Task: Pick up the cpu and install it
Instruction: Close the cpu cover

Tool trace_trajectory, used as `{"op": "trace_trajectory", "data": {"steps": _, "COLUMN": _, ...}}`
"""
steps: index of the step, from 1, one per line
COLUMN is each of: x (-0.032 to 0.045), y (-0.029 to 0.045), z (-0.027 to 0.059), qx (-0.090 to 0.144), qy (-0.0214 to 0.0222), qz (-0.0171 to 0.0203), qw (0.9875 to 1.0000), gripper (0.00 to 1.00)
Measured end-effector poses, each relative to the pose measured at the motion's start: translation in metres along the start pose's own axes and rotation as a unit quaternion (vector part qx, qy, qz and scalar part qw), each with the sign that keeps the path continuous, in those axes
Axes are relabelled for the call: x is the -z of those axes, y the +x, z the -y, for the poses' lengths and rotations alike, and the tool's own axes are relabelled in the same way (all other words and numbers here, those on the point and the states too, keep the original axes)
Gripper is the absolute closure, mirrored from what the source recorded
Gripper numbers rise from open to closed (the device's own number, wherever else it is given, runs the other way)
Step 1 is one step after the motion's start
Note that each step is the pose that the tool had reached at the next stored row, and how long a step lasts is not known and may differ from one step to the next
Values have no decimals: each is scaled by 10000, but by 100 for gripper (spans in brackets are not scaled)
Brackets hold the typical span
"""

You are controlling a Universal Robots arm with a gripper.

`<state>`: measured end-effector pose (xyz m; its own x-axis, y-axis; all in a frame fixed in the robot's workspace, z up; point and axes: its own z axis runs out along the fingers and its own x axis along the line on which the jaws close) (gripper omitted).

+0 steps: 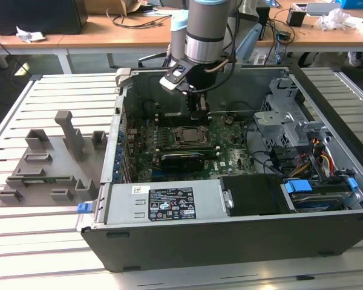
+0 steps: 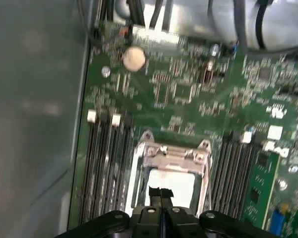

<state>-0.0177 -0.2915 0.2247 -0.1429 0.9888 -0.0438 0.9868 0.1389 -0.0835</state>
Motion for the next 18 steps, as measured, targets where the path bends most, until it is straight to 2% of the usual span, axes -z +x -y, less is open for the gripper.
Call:
{"op": "trace_trajectory", "data": {"steps": 3, "x": -102, "y": 22, "z": 116, "qx": 1, "qy": -1, "qz": 0, "qw": 10000, "gripper": 89}}
{"op": "trace_trajectory", "data": {"steps": 6, "x": -164, "y": 30, "z": 143, "qx": 0, "qy": -1, "qz": 0, "qw": 10000, "gripper": 89}}
{"op": "trace_trajectory", "data": {"steps": 12, "x": -175, "y": 35, "z": 175, "qx": 1, "qy": -1, "qz": -2, "qw": 10000, "gripper": 89}}
{"op": "trace_trajectory", "data": {"steps": 15, "x": -221, "y": 40, "z": 194, "qx": 1, "qy": -1, "qz": -1, "qw": 10000, "gripper": 89}}
{"op": "trace_trajectory", "data": {"steps": 18, "x": -227, "y": 38, "z": 187, "qx": 9, "qy": 2, "qz": 0, "qw": 10000, "gripper": 89}}
